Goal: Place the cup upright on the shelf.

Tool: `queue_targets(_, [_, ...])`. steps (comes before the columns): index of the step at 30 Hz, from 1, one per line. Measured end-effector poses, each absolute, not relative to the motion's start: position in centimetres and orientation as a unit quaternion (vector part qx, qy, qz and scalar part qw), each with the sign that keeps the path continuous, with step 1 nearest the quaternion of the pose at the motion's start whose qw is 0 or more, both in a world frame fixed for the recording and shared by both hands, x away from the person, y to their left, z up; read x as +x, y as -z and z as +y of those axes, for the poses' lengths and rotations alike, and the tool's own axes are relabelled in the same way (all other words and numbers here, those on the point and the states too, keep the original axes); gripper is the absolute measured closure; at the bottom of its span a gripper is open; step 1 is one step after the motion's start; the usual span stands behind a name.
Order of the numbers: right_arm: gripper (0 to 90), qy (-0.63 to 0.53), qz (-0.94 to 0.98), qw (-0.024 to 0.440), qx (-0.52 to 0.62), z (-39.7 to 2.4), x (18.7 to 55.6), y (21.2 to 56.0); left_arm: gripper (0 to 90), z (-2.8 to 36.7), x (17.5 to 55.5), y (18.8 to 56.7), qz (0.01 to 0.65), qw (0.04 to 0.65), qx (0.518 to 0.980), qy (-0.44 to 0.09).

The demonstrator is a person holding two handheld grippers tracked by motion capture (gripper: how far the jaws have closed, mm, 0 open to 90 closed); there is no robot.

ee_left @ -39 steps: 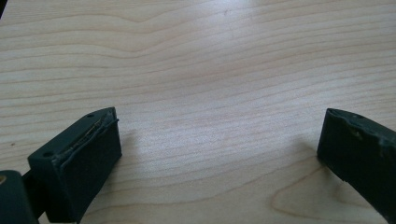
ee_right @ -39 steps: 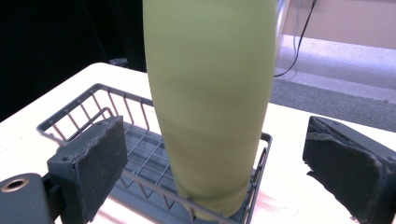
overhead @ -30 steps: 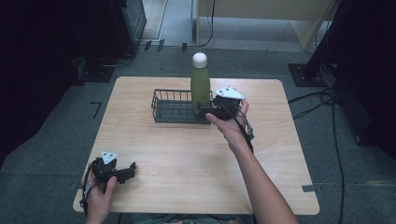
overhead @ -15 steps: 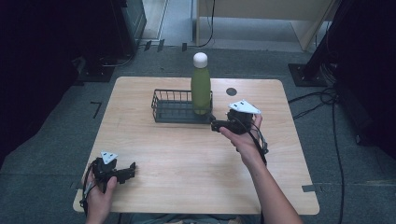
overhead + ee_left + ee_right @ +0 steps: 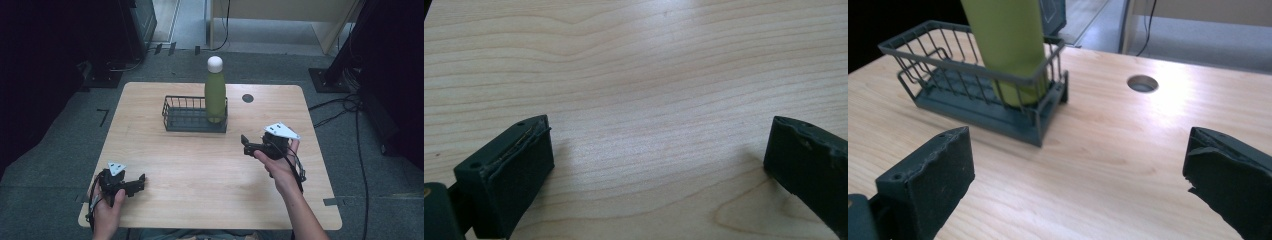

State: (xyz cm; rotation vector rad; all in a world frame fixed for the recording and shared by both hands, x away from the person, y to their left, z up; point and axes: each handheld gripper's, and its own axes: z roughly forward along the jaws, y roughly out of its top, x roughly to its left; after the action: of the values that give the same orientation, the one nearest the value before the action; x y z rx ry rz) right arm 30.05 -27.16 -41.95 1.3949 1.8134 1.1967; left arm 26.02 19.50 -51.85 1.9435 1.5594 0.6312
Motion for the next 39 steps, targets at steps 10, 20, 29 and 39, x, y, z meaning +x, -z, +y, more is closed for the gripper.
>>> queue_targets(10, [0.1,-0.426,0.668,0.28,0.542,-30.6,27.9,44.1,0.0,19.5,26.0,51.9,0.582,0.282,0.725,-0.236])
queue_targets(20, [0.1,-0.408,0.66,0.283,0.563,-33.4,26.2,45.4,0.0,19.5,26.0,51.8,0.582,0.282,0.725,-0.236])
queue_targets(29, [0.2,-0.388,0.648,0.285,0.59,-36.4,24.5,47.3,0.0,19.5,26.0,51.8,0.582,0.282,0.725,-0.236])
queue_targets(39, [0.2,-0.361,0.639,0.285,0.617,-39.1,22.8,49.0,0.0,19.5,26.0,51.9,0.582,0.282,0.725,-0.236])
